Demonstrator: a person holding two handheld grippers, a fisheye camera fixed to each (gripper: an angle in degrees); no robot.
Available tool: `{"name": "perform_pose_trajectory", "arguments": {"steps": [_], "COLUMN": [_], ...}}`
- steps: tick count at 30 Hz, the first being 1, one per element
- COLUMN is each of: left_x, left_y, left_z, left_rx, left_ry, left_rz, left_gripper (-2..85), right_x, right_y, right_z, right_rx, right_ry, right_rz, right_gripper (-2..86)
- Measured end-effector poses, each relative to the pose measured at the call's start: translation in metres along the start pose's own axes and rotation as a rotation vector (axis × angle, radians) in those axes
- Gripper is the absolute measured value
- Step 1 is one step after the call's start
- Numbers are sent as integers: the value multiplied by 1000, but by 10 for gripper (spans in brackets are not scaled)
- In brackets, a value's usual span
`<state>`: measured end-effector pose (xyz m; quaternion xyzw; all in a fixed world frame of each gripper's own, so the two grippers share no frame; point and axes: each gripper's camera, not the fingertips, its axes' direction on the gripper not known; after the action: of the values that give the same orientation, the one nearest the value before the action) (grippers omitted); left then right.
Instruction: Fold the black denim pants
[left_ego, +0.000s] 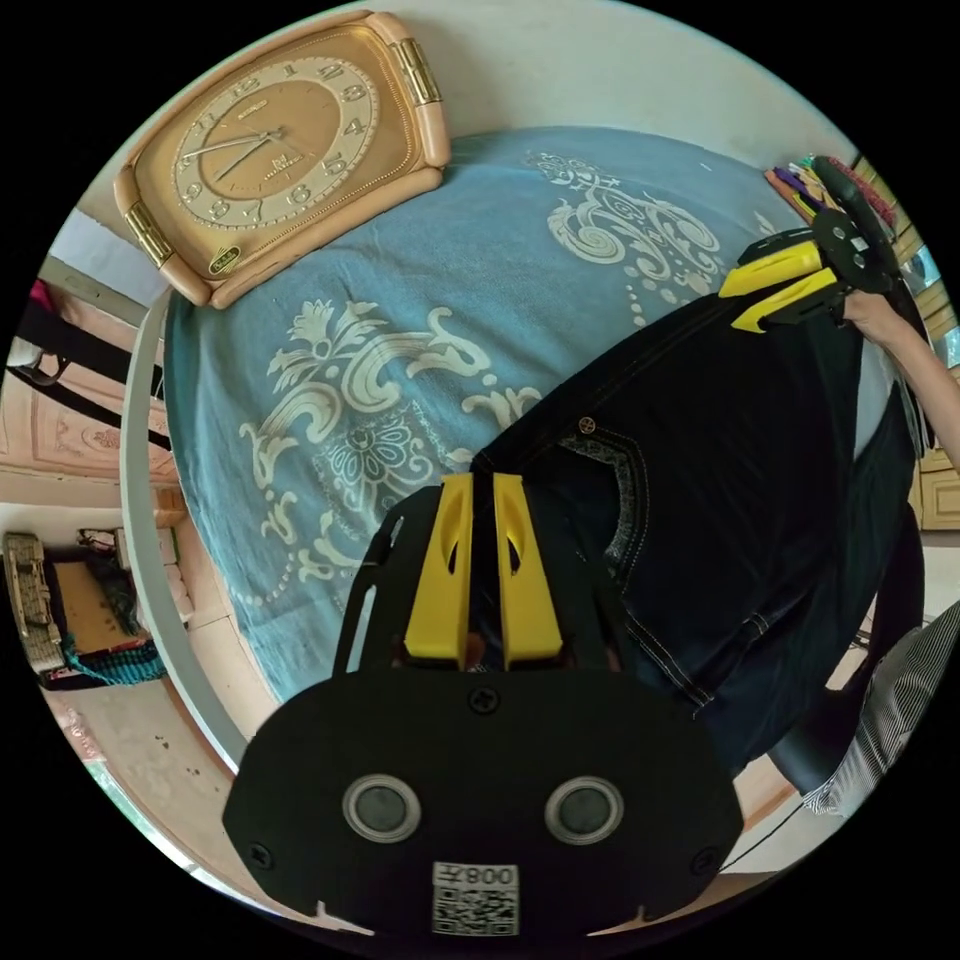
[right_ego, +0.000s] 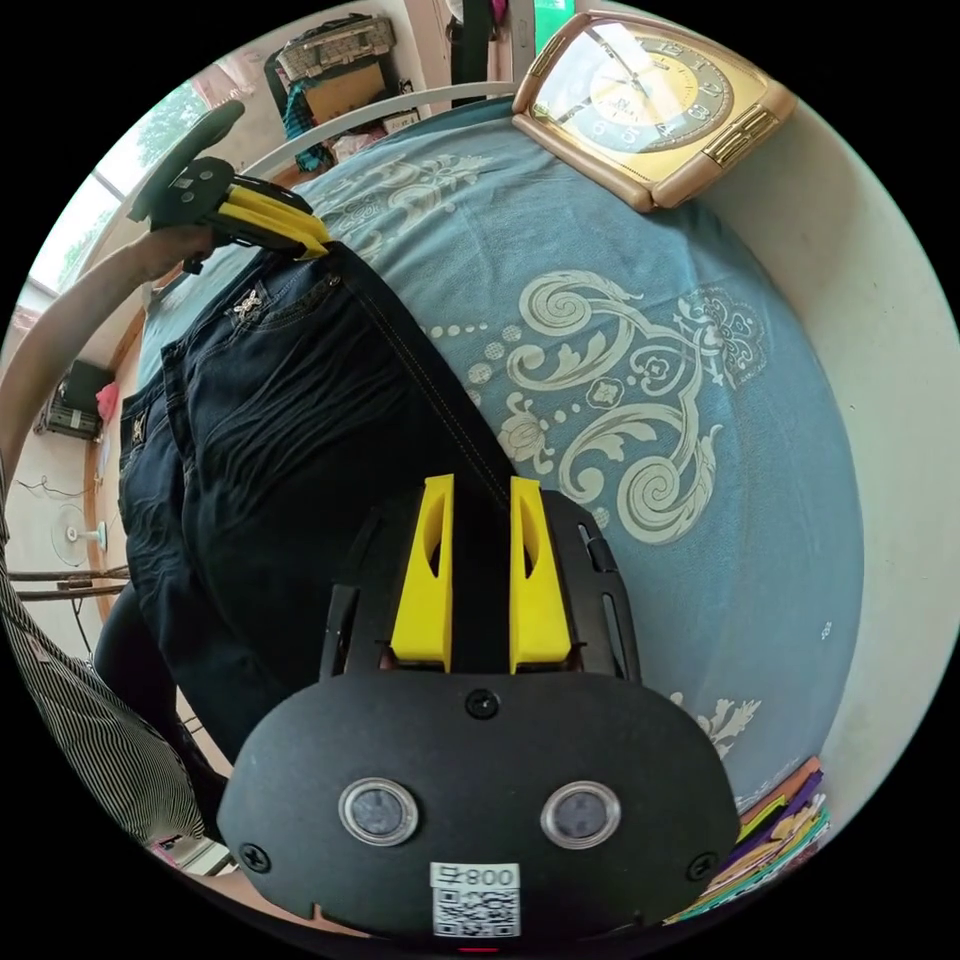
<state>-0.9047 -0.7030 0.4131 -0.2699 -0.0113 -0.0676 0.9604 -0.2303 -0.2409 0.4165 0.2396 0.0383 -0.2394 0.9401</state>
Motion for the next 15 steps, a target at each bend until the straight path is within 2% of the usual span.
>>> {"name": "perform_pose_trajectory", "arguments": {"steps": [3,7,15], "left_x": [-4,4,-16], "left_y": [-11,-27,-38], "left_z": [-2,-7,-30], "left_rx": [-6,-36,-136], "left_ry": [-7,-123,-214], "left_rz": [-29,4,19], "left_gripper": [22,17,64], "right_x": [0,-4,-15], "right_y": [-3,-5,2], "right_z": [-4,-10,-25], "right_rx": [-7,-20,-43], "right_ry": [-14,-24,82], "right_rz": [16,29,11], "right_gripper": [89,74,93]}}
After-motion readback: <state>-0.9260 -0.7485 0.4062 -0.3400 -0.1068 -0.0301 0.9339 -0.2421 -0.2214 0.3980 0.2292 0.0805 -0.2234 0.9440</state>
